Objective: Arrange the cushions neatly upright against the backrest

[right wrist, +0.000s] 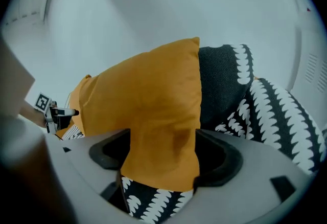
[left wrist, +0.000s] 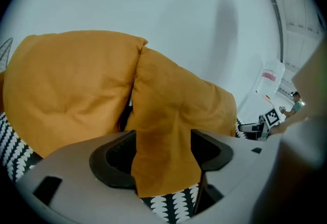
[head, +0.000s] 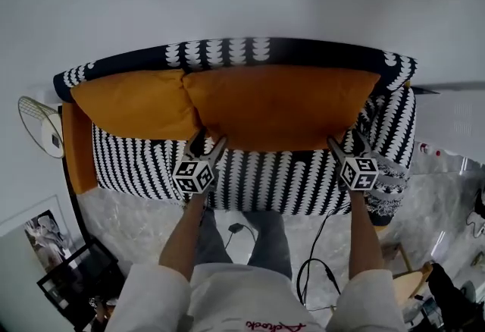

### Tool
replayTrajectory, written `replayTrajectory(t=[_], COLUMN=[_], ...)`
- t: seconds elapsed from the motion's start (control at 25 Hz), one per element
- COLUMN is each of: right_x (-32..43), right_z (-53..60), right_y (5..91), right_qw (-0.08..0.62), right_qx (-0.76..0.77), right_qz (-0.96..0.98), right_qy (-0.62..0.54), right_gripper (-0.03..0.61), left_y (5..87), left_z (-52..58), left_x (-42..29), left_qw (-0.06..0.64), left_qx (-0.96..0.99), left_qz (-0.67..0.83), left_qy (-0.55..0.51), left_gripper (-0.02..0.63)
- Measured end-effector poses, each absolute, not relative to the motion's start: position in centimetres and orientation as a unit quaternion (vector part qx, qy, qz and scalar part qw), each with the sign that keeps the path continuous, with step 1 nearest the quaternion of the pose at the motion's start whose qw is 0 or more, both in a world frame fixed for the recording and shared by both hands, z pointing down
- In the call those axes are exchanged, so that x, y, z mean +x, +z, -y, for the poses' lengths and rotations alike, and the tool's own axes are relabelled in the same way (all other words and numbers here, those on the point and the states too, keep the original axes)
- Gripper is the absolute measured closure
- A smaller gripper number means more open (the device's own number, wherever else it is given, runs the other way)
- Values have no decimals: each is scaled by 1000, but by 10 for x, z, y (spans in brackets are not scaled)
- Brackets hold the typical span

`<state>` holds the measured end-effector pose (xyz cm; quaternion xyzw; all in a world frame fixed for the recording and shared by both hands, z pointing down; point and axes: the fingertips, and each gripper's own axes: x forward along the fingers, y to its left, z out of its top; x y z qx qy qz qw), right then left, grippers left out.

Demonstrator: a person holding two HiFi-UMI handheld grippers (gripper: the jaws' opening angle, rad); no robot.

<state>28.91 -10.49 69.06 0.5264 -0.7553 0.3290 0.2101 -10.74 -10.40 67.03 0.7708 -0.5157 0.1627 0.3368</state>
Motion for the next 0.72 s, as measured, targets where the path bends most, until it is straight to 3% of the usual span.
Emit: replayTrajectory(t=[0.08,0.28,0.32,0.4,0.44,0.72], right_x=[282,271,271,272,271,257], right_z=[102,113,115,117,117,111], right_y=[686,669,665,653,646,609], right_qw=[212,204,206,203,196,165], right_qx=[527,528,532,542,544,546], right_qz=[760,768,767,764,766,779], right_qy=[316,301,295,283,280,260], right_gripper=[183,220,266,476,541,551], left_y=[670,638,631,620,615,595], left_z=[101,121,125,129,131,133], left_x=[-102,-91,-88,-83,-81,-75], left_qw=[338,298,289,276,273,262], left_qx=[773,791,798,811,815,835], left_qz=[511,511,505,490,485,458], left_qy=[167,155,157,163,163,156], left_gripper=[271,386,447,540,565,584])
